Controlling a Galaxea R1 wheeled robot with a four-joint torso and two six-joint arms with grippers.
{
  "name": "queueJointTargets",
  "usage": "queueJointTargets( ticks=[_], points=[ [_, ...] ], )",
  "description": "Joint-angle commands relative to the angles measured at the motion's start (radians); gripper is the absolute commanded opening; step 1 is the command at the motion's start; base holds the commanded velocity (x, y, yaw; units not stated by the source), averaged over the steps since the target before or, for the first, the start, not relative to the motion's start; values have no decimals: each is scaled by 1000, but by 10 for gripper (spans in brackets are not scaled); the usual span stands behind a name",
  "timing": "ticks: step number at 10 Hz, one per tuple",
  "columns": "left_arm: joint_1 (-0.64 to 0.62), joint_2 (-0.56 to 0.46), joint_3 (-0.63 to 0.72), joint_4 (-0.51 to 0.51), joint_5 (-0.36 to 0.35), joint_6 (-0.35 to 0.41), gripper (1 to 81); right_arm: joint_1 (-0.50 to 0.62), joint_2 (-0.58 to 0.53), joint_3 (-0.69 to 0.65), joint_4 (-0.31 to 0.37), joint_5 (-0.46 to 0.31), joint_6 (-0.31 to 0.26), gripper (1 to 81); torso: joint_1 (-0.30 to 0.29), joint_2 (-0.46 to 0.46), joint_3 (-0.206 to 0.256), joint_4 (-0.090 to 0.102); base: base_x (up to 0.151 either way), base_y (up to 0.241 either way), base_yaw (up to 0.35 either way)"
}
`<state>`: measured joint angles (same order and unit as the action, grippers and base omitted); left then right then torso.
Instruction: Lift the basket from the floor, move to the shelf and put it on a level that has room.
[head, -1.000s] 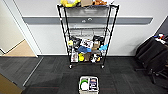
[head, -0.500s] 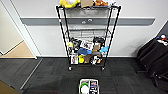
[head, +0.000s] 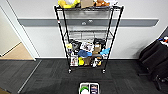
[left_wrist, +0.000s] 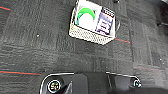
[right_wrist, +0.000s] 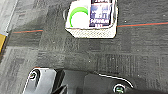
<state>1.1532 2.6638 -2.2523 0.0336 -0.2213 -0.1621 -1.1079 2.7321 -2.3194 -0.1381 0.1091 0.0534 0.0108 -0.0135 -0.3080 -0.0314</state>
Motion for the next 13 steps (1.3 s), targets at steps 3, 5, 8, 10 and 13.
queueJointTargets(
  ticks=[3,5,8,10,13],
  points=[
    [-54,-25,13,0,36,-4,811,61,-19,3,-5,-37,3,811,0,0,0,0,136,0,0],
    [-54,-24,13,2,34,-4,811,61,-15,-7,-5,-37,3,811,0,0,0,0,136,0,0],
    [-54,-24,13,2,36,-4,811,59,5,-41,-5,-37,2,811,0,0,0,0,133,0,0],
    [-54,-22,13,2,37,-4,811,59,7,-41,-5,-37,2,811,0,0,0,0,103,0,0],
    [-54,-22,14,2,37,-2,811,58,5,-41,-5,-37,3,811,0,0,0,0,75,0,0]
  ],
)
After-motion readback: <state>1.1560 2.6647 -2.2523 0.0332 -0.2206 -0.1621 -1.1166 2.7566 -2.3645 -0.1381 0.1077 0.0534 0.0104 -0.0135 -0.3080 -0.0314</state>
